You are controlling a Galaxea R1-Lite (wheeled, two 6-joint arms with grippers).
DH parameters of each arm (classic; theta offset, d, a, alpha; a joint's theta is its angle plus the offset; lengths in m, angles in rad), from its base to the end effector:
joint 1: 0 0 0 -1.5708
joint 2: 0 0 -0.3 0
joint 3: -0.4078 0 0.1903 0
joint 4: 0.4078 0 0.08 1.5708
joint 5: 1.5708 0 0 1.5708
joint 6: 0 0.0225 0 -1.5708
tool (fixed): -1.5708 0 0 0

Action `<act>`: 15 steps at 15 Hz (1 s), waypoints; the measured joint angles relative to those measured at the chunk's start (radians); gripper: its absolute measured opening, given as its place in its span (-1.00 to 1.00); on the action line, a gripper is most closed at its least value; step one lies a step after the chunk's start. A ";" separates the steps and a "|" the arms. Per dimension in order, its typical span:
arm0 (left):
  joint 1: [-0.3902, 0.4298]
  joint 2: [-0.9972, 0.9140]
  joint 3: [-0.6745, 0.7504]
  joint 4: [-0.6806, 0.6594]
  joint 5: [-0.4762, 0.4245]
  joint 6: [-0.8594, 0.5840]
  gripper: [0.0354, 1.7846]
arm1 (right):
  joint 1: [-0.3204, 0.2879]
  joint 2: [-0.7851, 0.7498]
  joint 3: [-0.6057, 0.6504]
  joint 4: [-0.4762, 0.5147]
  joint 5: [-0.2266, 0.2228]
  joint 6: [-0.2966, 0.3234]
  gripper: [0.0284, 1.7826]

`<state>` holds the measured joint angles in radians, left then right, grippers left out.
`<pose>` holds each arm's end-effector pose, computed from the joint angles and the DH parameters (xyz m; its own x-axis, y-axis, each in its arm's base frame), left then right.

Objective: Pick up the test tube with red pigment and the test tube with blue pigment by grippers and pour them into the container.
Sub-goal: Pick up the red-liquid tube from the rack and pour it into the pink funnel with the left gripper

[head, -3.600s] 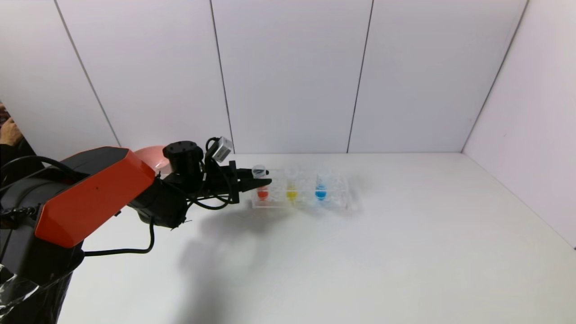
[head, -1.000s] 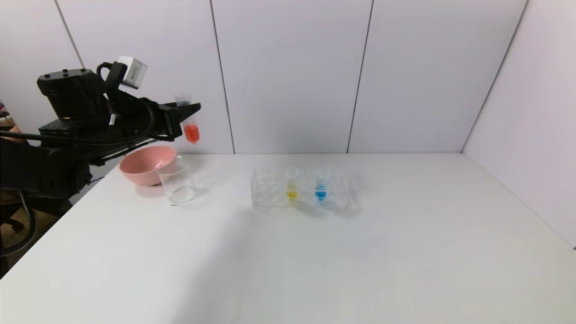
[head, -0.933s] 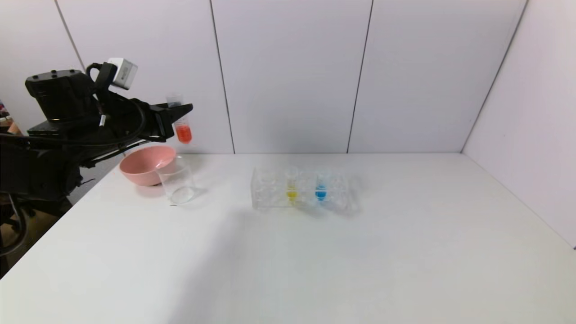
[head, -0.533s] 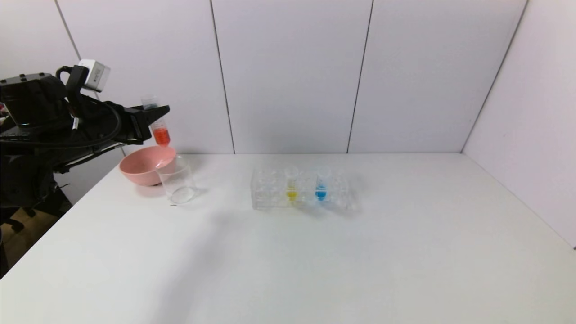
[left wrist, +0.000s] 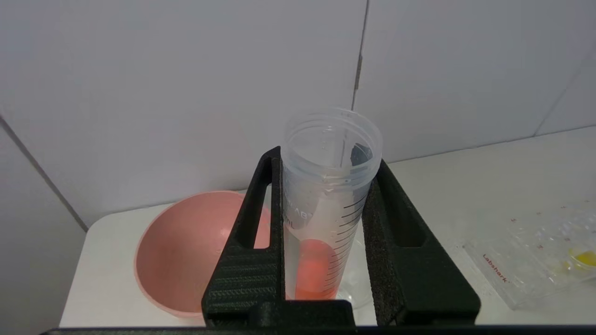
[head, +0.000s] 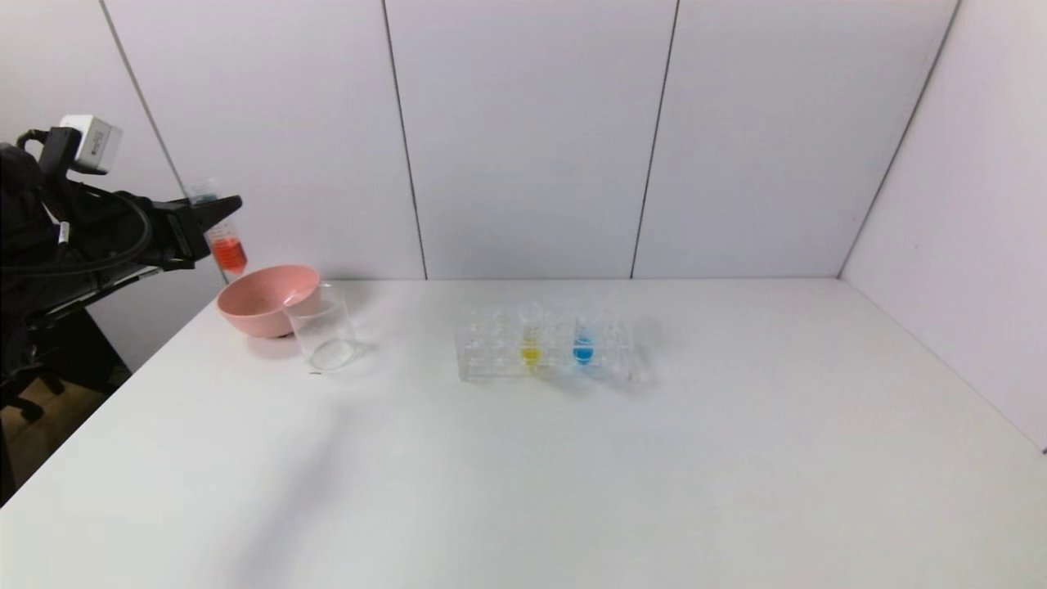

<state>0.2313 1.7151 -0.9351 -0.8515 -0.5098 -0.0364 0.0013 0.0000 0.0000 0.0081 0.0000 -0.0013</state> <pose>0.3138 0.0626 0.2348 0.9593 -0.2754 0.0624 0.2760 0.9611 -0.0015 -0.0228 0.0000 0.0746 1.0000 0.0013 -0.0081 -0.0013 1.0000 -0.0013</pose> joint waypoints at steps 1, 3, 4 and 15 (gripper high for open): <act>0.012 -0.001 0.001 -0.001 -0.001 -0.004 -0.46 | 0.000 0.000 0.000 0.000 0.000 0.000 0.99; 0.029 -0.002 0.003 -0.001 -0.001 -0.011 -0.46 | 0.000 0.000 0.000 0.000 0.000 0.000 0.99; 0.034 -0.002 0.004 -0.001 -0.001 -0.011 -0.46 | 0.000 0.000 0.000 0.000 0.000 0.000 0.99; 0.041 -0.024 0.017 -0.001 0.004 -0.012 -0.46 | 0.000 0.000 0.000 0.000 0.000 0.000 0.99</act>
<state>0.2721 1.6909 -0.9179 -0.8523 -0.5055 -0.0485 0.0009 0.0000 0.0000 0.0085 0.0000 -0.0013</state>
